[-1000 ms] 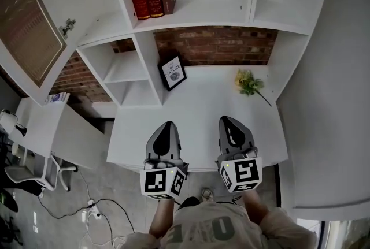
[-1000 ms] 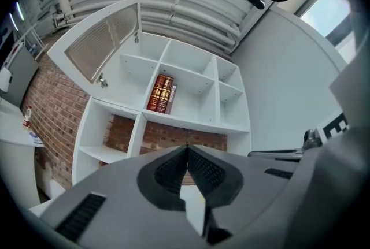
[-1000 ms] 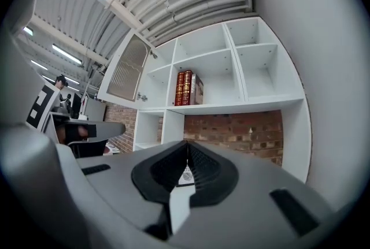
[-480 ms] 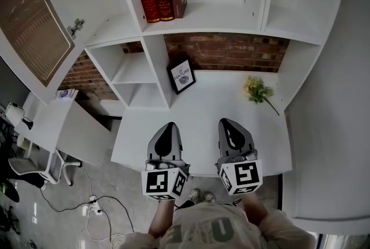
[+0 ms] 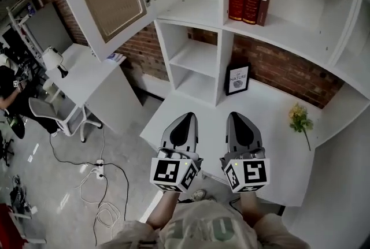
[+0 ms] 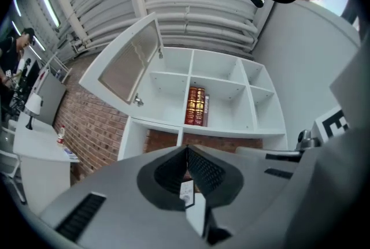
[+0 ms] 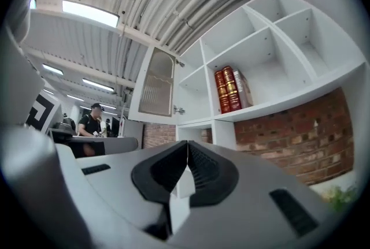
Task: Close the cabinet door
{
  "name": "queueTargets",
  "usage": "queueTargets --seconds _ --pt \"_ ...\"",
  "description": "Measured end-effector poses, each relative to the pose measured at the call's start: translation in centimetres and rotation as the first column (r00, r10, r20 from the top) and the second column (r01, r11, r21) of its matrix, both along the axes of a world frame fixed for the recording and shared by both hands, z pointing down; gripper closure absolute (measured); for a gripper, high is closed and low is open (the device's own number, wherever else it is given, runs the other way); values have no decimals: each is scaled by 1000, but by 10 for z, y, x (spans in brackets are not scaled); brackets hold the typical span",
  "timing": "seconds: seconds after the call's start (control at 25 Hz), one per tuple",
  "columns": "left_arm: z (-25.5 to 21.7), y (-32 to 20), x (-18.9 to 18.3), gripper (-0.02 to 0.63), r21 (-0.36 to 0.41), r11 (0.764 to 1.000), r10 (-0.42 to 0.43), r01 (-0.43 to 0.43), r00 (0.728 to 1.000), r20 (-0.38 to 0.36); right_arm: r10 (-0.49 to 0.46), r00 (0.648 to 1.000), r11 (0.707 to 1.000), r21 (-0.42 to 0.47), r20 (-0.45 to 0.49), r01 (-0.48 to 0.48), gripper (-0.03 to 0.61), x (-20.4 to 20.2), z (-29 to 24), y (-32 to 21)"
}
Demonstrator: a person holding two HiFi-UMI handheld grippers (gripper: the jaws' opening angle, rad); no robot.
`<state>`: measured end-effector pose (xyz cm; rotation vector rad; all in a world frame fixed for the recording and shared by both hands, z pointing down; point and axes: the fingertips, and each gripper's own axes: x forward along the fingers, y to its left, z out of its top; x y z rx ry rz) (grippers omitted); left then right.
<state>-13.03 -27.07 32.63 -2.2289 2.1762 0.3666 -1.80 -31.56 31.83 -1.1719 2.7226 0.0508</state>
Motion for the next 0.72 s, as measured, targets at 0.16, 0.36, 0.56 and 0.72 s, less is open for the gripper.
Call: queueTargets --seconds 0.16,0.36,0.56,0.72 --pt "-1 27 -48 600 -7 990 -139 139 990 19 -155 988 988 15 8 154 562 -65 -7 10" --pt "-1 55 -100 600 -25 965 -260 261 965 33 -319 948 948 18 13 319 563 -135 -10 33" --pt "4 82 -134 598 -62 937 -343 345 939 31 -443 897 896 40 5 442 562 -183 -17 66" --pt "4 91 -152 597 -53 925 -375 375 927 19 -478 878 878 40 -8 478 563 -202 -14 77"
